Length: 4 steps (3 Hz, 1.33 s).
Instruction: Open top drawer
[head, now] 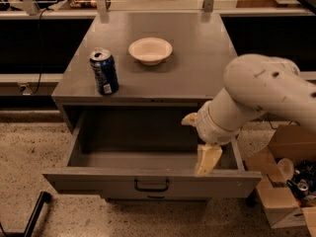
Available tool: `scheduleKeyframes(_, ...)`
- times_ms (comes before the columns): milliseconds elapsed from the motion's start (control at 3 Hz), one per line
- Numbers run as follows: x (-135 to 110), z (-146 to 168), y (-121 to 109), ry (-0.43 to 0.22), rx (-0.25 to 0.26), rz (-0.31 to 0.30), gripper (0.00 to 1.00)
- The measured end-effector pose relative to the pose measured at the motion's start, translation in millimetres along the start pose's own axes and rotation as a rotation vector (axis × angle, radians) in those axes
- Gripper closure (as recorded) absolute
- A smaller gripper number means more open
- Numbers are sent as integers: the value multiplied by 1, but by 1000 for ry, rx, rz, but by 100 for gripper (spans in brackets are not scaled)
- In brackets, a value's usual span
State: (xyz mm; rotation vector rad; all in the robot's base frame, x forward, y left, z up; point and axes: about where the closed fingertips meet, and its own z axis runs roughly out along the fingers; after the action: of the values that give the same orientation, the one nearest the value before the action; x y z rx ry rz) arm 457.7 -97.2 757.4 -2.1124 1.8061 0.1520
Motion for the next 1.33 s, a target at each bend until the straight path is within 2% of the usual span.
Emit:
scheduleKeyframes(333, 8, -9, -25, 1, -6, 4, 41)
scheduleKeyframes(667, 22, 4, -33, -3, -3, 48, 63)
scheduleKeyframes(1000, 33, 41, -29, 21, -13, 87, 86)
scheduleKeyframes(1333, 44, 81, -15, 59, -46, 109, 100)
